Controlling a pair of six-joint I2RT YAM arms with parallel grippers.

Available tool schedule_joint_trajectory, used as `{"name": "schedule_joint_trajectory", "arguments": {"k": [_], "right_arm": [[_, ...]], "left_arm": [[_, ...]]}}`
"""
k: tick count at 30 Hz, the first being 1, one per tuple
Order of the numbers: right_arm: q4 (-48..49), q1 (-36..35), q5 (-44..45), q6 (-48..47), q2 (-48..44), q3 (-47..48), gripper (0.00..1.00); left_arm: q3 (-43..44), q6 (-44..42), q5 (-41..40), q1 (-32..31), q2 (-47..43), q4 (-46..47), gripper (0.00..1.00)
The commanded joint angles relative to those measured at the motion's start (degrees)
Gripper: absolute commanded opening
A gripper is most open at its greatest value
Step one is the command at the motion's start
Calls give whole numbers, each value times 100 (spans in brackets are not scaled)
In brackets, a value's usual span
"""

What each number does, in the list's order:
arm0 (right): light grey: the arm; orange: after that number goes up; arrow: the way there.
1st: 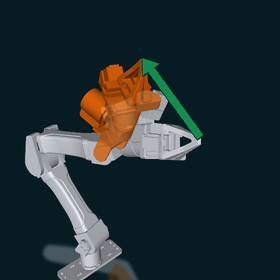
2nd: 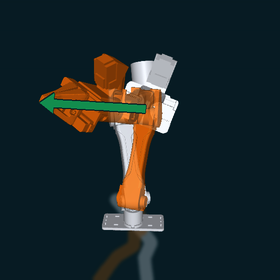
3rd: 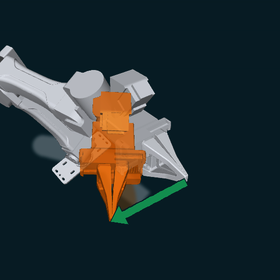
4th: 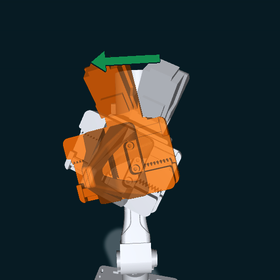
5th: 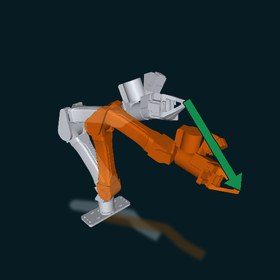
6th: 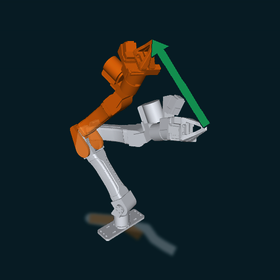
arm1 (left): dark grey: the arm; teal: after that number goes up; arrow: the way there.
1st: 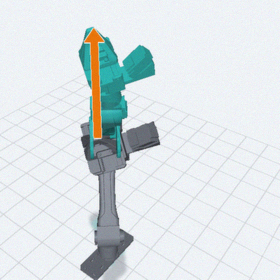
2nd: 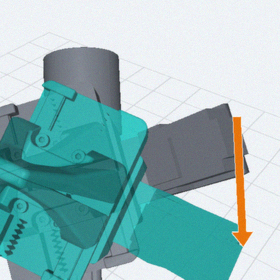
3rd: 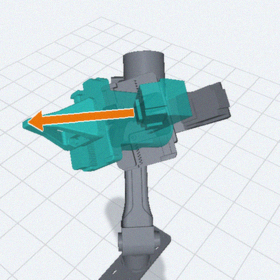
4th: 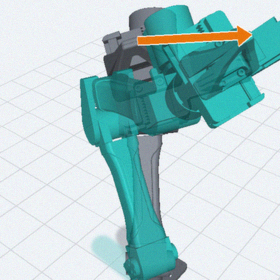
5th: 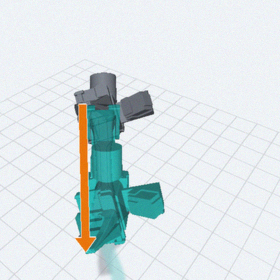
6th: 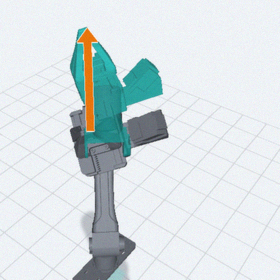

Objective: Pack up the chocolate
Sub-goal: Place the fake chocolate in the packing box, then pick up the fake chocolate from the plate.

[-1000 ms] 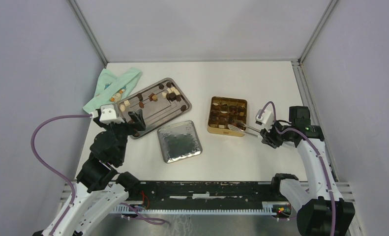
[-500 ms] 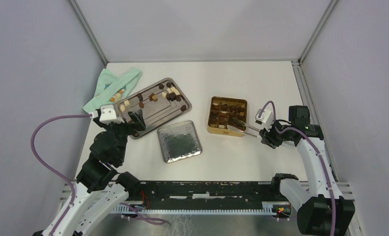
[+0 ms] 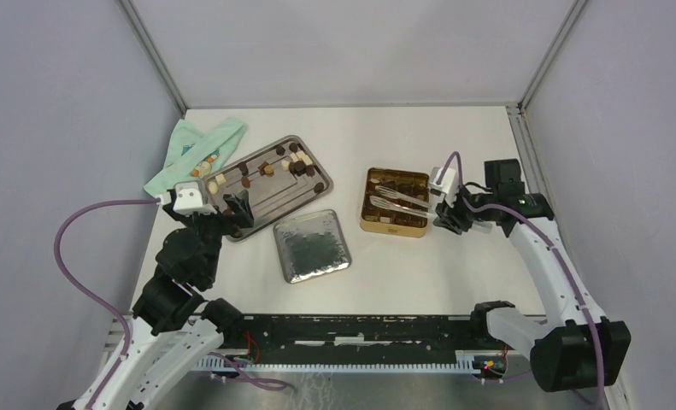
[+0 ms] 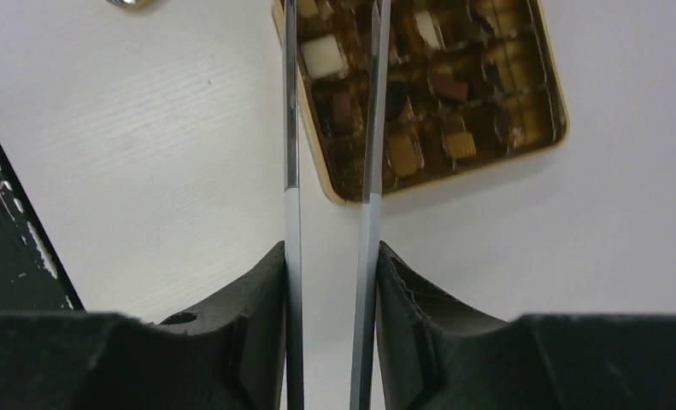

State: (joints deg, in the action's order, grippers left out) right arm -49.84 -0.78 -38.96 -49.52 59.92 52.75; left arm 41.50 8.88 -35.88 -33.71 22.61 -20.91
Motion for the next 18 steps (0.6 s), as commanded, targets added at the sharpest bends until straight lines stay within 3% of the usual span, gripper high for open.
{"name": "schedule_joint_trajectory", "arguments": {"k": [1,10,18], "right_arm": [[1064,-1024,266,807,398,537,42],[1565,-2587,1563,1283,2499,2197,42],[1423,-2988,2233,1497,4324,3832,42]], "left_arm": [[18,-192,20,40,17,157,100],[20,-191,1,40,18,150,100],[24,-195,35,40,6,157,100]]}}
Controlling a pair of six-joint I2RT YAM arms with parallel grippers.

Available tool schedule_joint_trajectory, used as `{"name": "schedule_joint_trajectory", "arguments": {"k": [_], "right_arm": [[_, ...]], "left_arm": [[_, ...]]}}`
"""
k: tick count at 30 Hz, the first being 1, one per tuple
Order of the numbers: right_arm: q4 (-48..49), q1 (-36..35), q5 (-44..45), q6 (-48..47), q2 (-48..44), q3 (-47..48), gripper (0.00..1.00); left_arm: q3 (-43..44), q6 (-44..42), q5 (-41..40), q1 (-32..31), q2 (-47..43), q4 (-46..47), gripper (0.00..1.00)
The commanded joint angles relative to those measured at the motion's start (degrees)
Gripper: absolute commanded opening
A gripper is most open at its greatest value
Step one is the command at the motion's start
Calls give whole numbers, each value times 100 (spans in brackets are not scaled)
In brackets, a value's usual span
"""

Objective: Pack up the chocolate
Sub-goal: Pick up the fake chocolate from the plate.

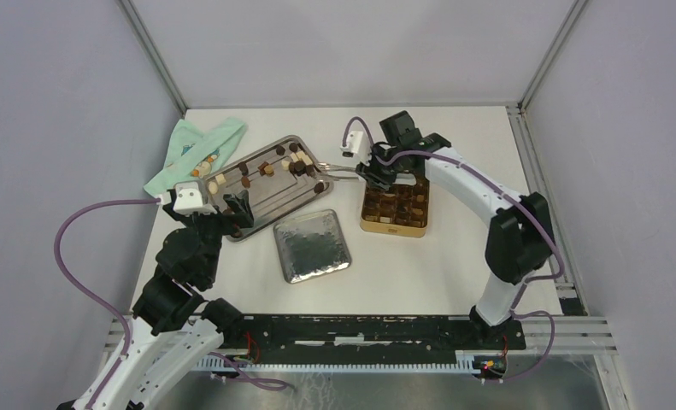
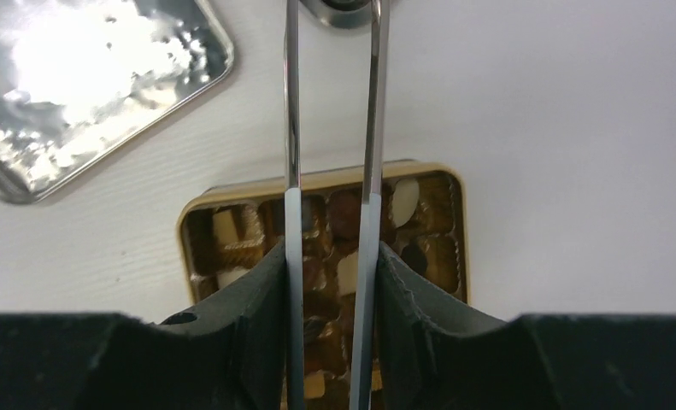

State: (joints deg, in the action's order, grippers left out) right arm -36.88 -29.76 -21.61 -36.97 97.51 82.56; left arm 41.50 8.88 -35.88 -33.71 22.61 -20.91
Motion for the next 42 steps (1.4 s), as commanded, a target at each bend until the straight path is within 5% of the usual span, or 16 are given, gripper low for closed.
{"name": "schedule_joint_trajectory", "arguments": {"k": [1,14,42], "right_arm": [[101,-132,549,256,741,1011,42],[-29,-319,977,479,2130,2315,43],[-116,-520,1035,638,2680,2686,45]], "left_arm": [[17,-202,40,39,6,157,100],[27,-202,74,40,-90,175,100],[37,-195,37,49,-143,169,100]]}}
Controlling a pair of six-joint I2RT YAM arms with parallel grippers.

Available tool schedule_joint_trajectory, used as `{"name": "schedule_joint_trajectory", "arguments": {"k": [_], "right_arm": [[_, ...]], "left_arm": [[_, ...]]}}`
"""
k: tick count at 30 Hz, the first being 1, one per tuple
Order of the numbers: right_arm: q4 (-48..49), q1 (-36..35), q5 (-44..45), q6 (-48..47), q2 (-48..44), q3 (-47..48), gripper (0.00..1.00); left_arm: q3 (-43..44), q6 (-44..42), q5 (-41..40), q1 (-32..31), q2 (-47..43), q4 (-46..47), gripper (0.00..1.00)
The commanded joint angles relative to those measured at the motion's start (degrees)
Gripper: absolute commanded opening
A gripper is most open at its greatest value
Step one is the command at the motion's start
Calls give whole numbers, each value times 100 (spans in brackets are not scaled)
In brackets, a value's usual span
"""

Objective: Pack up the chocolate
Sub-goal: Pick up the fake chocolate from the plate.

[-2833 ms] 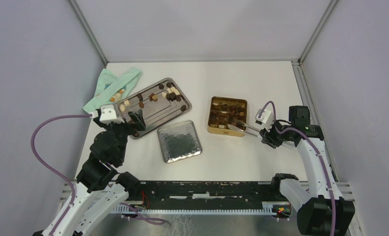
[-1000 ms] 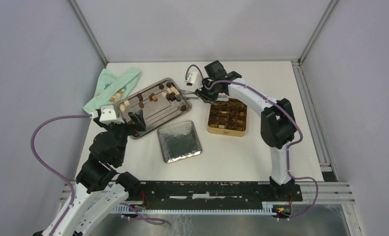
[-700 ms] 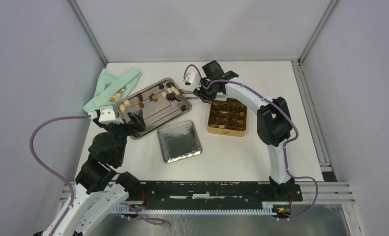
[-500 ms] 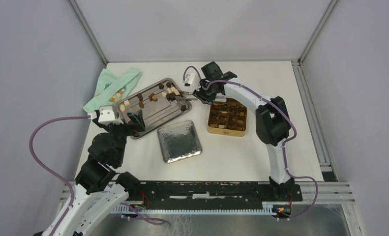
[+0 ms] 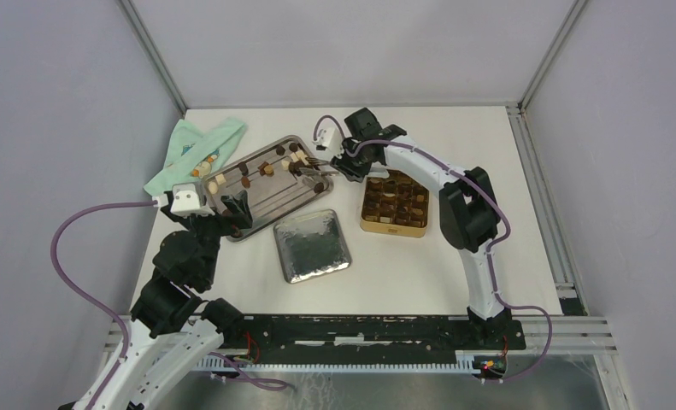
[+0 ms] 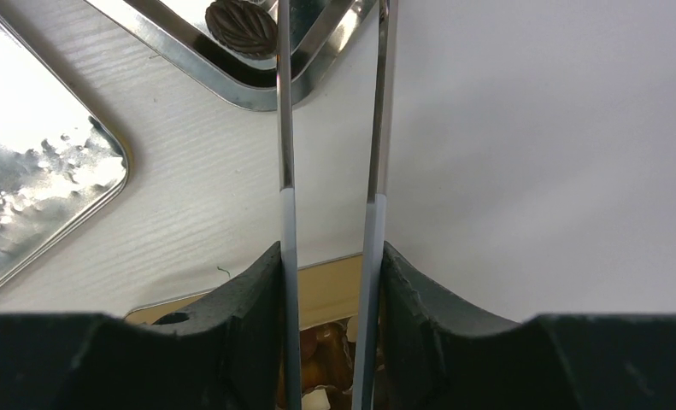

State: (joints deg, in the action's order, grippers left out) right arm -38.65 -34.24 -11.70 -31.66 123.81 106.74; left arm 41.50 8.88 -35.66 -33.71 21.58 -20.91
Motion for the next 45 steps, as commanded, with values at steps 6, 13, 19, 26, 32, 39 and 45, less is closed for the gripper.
{"name": "schedule_joint_trajectory", "arguments": {"k": [6,13,19,26,32,39,45], "right_arm": [[6,-116,66,99,47,245,45],[-34,-187,137,55,-93,159,45],[-62,-187,155,37,-181,66,43],[-33,-187,178,2,-378,-134,29],[56,-188,-106,96,-695,-284,16],[221,-184,-453,157,-1284,-724,10],[293,-170,-795,81,-2041,-1445,8]], "left_arm": [[34,-190,24,48,-49,166,100],[35,-193,33,56,-51,167,100],[36,-192,37,58,-51,169,100],[38,-186,55,57,-58,180,100],[34,-194,50,57,-51,176,100],[30,-203,42,58,-64,175,100],[33,-199,33,67,-99,166,100]]}}
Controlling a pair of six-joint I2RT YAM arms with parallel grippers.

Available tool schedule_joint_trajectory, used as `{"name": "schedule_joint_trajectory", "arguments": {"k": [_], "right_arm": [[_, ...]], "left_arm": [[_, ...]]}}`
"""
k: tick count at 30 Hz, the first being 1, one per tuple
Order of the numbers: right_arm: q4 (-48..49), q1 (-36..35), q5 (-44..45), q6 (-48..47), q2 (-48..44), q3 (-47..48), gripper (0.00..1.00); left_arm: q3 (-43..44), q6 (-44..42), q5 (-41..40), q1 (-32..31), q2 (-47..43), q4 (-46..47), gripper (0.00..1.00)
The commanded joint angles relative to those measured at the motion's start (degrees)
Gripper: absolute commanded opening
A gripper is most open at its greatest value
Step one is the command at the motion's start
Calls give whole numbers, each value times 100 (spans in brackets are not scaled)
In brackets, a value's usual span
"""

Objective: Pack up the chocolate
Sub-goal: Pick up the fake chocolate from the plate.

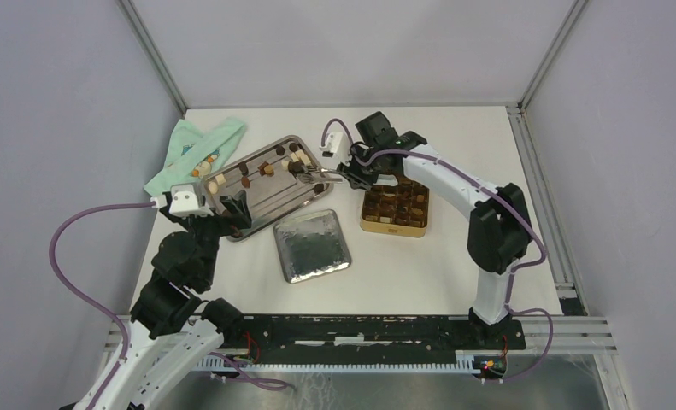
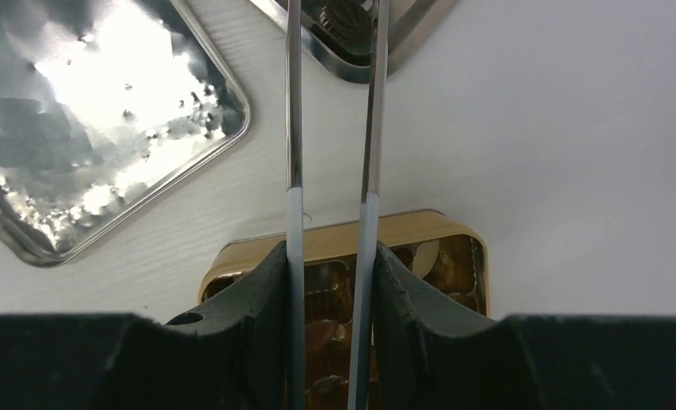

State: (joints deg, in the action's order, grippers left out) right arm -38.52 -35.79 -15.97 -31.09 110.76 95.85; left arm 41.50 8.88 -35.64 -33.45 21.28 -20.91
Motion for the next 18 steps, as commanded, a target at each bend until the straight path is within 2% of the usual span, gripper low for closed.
{"name": "schedule_joint_trajectory", "arguments": {"k": [1,8,11,18], "right_arm": [[280,-4,-413,-15,-927,-546,8],[171,330,-746,-253,-2467,-1929,8],[157,758,-861,-296,-3125,-2501,8],[-697,2029,-1056,-819,-4287,-3161,9]], "left_arm": [[33,-202,31,39,-77,166,100],[12,-206,88,39,-107,173,100],[18,-207,110,35,-98,161,100],[13,-203,151,44,-107,148,100]]}}
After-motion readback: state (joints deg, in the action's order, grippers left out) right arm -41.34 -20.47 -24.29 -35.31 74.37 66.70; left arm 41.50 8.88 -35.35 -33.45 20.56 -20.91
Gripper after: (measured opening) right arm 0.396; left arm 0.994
